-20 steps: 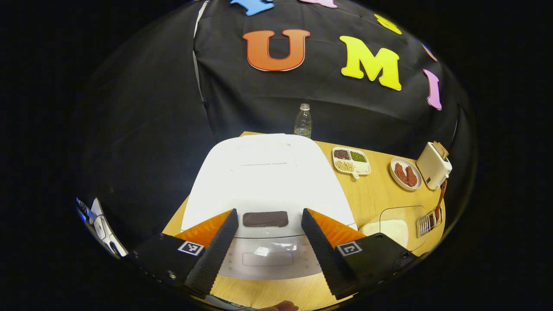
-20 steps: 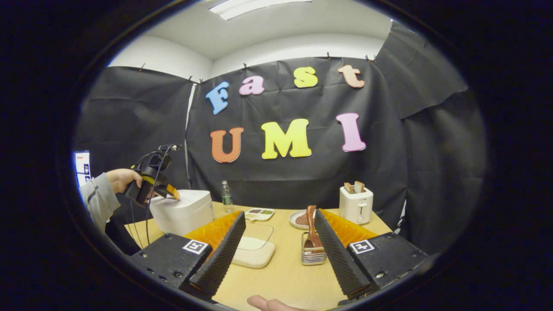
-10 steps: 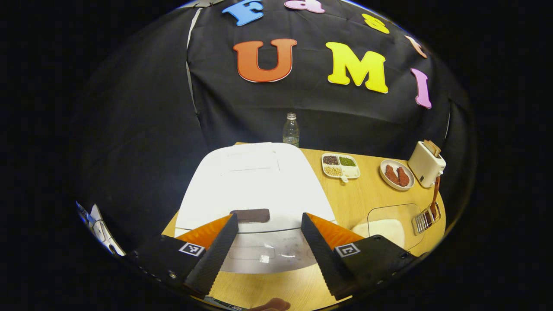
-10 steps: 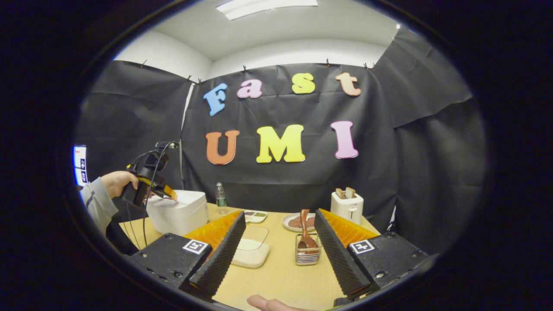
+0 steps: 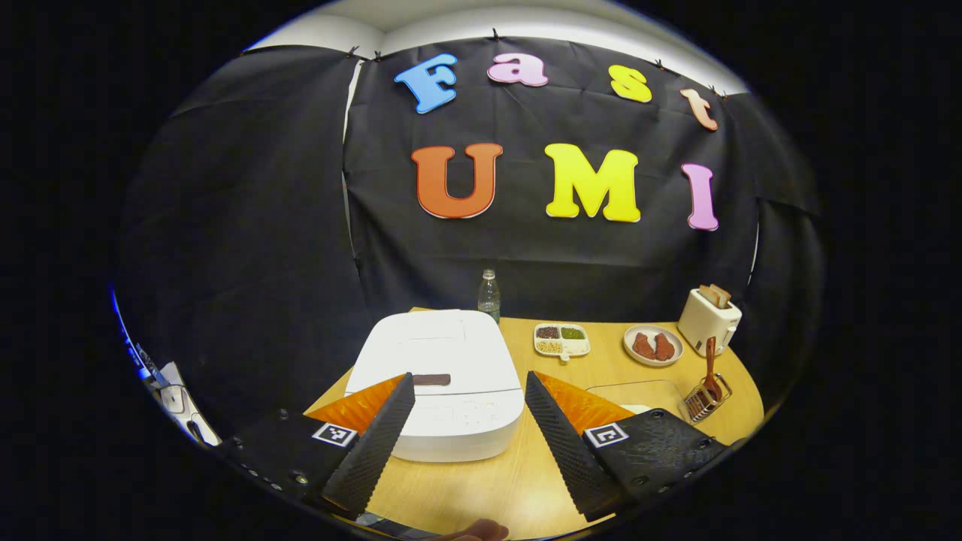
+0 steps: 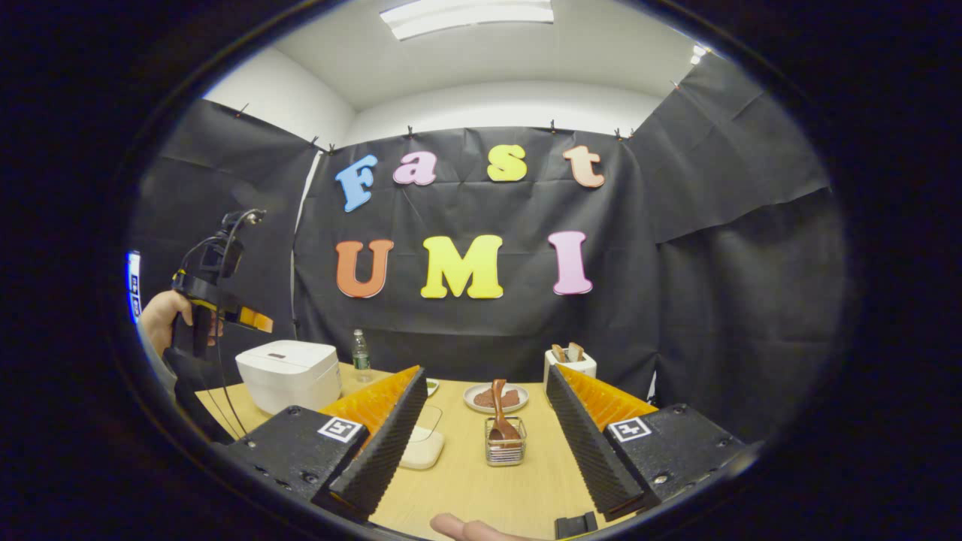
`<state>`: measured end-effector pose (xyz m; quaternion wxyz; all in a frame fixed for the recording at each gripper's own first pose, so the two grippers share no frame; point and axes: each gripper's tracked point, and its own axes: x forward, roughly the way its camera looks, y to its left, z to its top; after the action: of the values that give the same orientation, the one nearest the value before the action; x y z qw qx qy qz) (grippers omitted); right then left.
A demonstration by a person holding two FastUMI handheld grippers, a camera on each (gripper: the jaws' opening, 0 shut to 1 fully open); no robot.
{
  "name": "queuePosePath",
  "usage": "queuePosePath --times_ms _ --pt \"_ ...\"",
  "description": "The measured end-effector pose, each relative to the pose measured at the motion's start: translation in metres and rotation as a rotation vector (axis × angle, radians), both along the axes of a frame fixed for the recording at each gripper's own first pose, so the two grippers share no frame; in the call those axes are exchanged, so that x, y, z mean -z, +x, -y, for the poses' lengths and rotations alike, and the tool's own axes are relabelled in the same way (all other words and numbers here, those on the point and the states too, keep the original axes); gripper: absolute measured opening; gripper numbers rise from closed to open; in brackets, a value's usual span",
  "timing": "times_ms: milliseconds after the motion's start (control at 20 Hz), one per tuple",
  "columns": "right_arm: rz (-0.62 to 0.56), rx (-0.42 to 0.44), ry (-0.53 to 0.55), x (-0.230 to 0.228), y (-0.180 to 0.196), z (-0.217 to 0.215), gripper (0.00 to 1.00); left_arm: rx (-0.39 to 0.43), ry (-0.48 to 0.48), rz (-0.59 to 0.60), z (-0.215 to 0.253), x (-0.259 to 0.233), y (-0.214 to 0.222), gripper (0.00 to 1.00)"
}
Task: Close the left gripper, press the button to open the rice cooker; take a wooden spoon from the chopstick holder with the right hand, scoop a spoonful of rice and pour it into the rice cooker, then put the wooden spoon back into the chopstick holder.
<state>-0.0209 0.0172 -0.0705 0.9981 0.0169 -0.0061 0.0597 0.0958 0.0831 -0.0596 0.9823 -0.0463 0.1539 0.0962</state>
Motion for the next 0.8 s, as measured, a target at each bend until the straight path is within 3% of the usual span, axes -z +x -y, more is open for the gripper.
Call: queuePosePath --times_ms 150,350,400,450,600,650,700,800 --pt "-0.014 0.037 0.016 -0.004 -0.003 0.011 1.00 0.024 -0.027 0.084 0.023 -0.014 -0.028 0.95" --pt "-0.045 0.008 0.055 -0.006 -0.015 0.010 1.00 0.058 -0.030 0.199 0.055 -0.032 -0.071 0.92" --pt "-0.041 0.012 0.061 -0.007 -0.017 0.014 1.00 0.071 -0.028 0.222 0.061 -0.037 -0.081 1.00" --pt "-0.038 0.024 0.065 -0.008 -0.020 0.017 1.00 0.082 -0.023 0.243 0.066 -0.041 -0.092 0.93" --pt "-0.052 0.056 0.076 -0.008 -0.028 0.022 1.00 0.098 -0.003 0.293 0.074 -0.054 -0.123 0.93" --pt "-0.046 0.057 0.078 -0.012 -0.031 0.021 1.00 0.103 0.013 0.308 0.075 -0.058 -0.129 1.00" --pt "-0.042 0.053 0.079 -0.016 -0.033 0.020 1.00 0.112 0.031 0.298 0.077 -0.053 -0.136 0.93" --pt "-0.030 0.040 0.077 -0.024 -0.039 0.014 1.00 0.075 0.051 0.306 0.069 -0.052 -0.150 0.95"
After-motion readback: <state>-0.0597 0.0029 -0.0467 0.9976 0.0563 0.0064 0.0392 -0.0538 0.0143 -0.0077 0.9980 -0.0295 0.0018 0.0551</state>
